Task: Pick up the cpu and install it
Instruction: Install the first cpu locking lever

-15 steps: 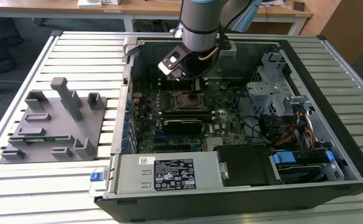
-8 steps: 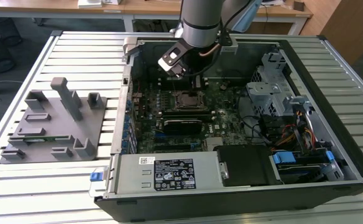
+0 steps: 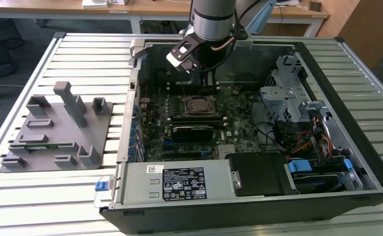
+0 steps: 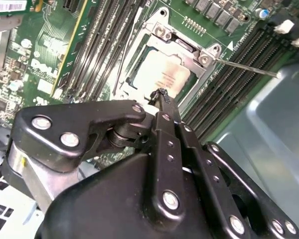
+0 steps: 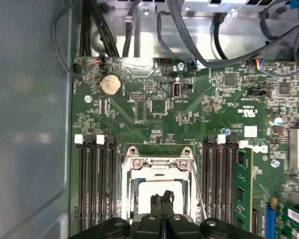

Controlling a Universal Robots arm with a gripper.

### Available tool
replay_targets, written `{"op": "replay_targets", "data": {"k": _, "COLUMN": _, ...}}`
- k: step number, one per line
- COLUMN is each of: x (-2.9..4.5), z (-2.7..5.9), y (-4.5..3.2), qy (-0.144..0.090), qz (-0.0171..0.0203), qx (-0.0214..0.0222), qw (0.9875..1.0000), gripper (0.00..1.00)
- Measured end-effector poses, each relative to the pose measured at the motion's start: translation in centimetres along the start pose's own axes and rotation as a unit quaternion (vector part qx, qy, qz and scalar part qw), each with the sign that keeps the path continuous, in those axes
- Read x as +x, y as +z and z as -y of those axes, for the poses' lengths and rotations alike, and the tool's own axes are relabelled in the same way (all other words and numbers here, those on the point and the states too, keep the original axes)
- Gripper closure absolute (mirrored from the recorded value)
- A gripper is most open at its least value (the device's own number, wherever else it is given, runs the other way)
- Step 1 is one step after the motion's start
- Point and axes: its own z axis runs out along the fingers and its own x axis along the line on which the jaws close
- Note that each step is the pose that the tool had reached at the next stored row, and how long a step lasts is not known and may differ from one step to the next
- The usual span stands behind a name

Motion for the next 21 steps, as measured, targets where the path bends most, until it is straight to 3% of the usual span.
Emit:
{"op": "replay_targets", "data": {"k": 3, "x": -0.04, "z": -0.01, "y": -0.38, "qy": 0.000, "qz": 0.0000, "qx": 0.0000, "qw": 1.0000, "gripper": 0.89}}
{"op": "replay_targets", "data": {"k": 12, "x": -0.77, "z": 0.00, "y": -0.55, "qy": 0.000, "qz": -0.0004, "qx": 0.0001, "qw": 1.0000, "gripper": 0.89}}
{"op": "replay_targets", "data": {"k": 18, "x": -0.80, "z": 0.00, "y": -2.55, "qy": 0.000, "qz": -0.0011, "qx": 0.0000, "qw": 1.0000, "gripper": 0.89}}
{"op": "replay_targets", "data": {"k": 21, "x": -0.80, "z": 0.10, "y": -2.58, "qy": -0.012, "qz": 0.0014, "qx": -0.0002, "qw": 0.9999, "gripper": 0.89}}
